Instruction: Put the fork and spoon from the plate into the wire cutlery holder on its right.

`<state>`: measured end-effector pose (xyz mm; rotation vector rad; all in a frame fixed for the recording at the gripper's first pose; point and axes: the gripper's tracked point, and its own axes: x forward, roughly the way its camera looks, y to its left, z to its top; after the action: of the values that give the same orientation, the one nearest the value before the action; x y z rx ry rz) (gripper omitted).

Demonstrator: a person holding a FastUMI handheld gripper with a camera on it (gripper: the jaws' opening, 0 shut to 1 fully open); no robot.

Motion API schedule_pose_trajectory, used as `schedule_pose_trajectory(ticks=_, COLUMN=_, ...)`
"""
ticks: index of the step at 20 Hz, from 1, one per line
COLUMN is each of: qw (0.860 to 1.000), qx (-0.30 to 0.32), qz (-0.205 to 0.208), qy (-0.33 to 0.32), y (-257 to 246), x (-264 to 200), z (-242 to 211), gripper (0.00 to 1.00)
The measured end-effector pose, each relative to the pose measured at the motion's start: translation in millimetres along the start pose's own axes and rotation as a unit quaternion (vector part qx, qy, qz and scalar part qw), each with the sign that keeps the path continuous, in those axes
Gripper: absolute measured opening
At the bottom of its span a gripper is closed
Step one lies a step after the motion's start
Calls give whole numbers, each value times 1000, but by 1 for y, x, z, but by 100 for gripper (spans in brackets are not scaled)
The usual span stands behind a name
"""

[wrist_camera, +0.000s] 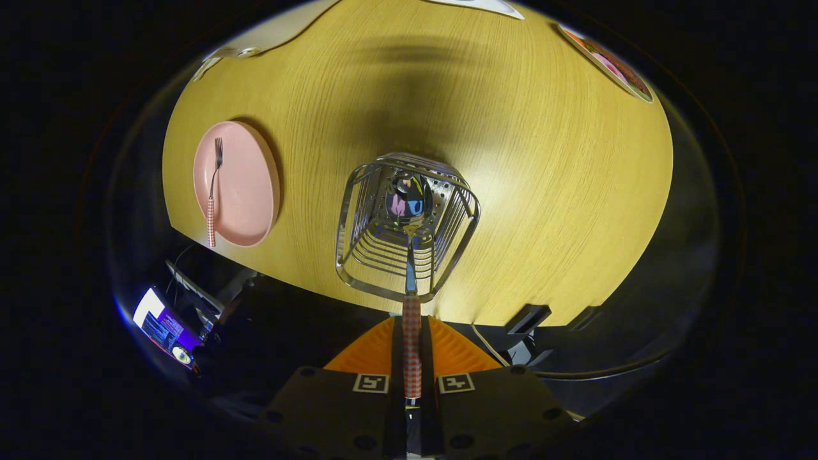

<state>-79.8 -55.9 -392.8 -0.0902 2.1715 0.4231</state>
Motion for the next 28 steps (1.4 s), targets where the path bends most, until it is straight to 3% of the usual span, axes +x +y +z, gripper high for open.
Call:
schedule_pose_trajectory(ticks=10, qw=1000, qx=-19, qz=1, qy=5, y=0, x=0, z=8, gripper=17)
schedule_pose_trajectory(ticks=13, qw=1000, qx=-20, qz=8, qy=-11, y=0, x=-5, z=10, gripper=27)
schedule_pose_trajectory(ticks=15, qw=999, qx=-21, qz=14, qy=-32, y=-1, x=-14, z=12, gripper=34)
schedule_pose_trajectory(ticks=20, qw=991, qx=-19, qz=42, qy=-128, y=5, x=-43, z=18, gripper=36)
schedule_pose_trajectory(ticks=22, qw=984, qx=-15, qz=56, qy=-166, y=12, x=-54, z=15, gripper=47)
schedule_pose_trajectory(ticks=28, qw=958, qx=-13, qz=121, qy=-258, y=82, x=-84, z=6, gripper=47)
